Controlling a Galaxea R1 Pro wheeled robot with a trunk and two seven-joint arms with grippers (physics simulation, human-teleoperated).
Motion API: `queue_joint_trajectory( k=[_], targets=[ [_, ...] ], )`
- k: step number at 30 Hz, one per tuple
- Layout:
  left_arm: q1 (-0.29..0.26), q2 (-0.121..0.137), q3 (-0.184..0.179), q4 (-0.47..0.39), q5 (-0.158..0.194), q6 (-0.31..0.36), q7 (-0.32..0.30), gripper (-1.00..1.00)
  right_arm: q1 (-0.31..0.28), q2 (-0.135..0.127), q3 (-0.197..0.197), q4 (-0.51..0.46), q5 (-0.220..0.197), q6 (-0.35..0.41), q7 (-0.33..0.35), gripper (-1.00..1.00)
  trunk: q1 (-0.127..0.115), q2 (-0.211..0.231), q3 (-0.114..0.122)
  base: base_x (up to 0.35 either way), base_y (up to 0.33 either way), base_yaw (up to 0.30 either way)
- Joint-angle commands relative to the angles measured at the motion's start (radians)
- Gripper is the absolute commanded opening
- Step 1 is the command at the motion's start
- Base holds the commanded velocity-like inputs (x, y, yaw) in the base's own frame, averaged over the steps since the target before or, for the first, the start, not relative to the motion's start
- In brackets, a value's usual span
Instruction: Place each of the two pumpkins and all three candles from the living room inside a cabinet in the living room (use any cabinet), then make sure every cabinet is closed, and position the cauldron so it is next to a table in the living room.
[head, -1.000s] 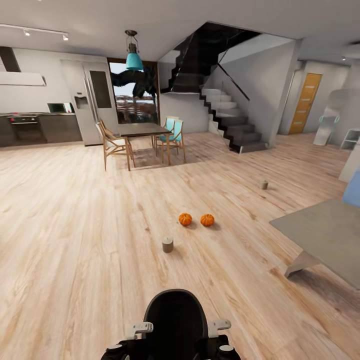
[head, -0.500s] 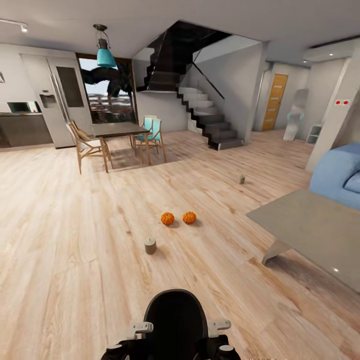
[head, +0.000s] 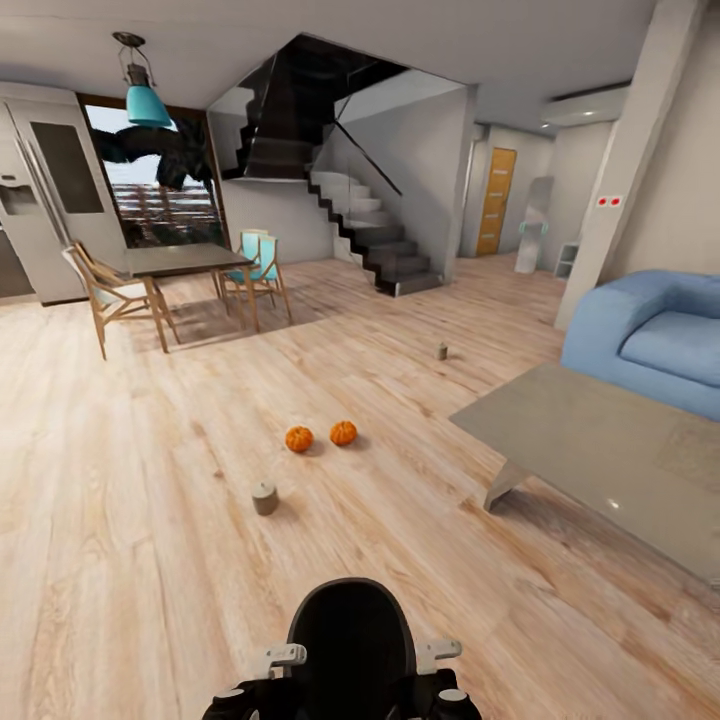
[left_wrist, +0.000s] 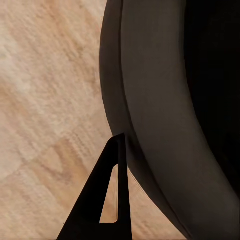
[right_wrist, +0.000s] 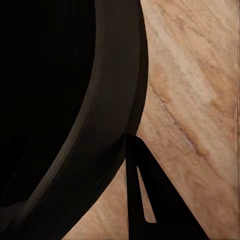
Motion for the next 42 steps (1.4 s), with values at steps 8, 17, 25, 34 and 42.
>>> queue_joint_trajectory(
  k=[8,17,25,34,42],
  targets=[
    [0.001,0.001,-0.003,-0.005,0.005,0.007,-0.002,-1.0,-0.002,-0.001,0.003,-0.017,-0.077,0.005,0.079,-1.0,0.0,0.0,-0.005,0.0,0.0,-0.277],
    [0.001,0.001,-0.003,-0.005,0.005,0.007,-0.002,-1.0,-0.002,-0.001,0.003,-0.016,-0.077,0.005,0.08,-1.0,0.0,0.0,-0.01,0.0,0.0,-0.277],
    [0.001,0.001,-0.003,-0.005,0.005,0.007,-0.002,-1.0,-0.002,-0.001,0.003,-0.016,-0.078,0.005,0.079,-1.0,0.0,0.0,-0.015,0.0,0.0,-0.277],
    [0.001,0.001,-0.003,-0.005,0.005,0.007,-0.002,-1.0,-0.002,-0.001,0.003,-0.016,-0.078,0.006,0.079,-1.0,0.0,0.0,-0.02,0.0,0.0,-0.276],
    [0.001,0.001,-0.002,-0.005,0.006,0.007,-0.002,-1.0,-0.002,-0.002,0.003,-0.016,-0.078,0.005,0.08,-1.0,0.0,0.0,-0.026,0.0,0.0,-0.273]
  ],
)
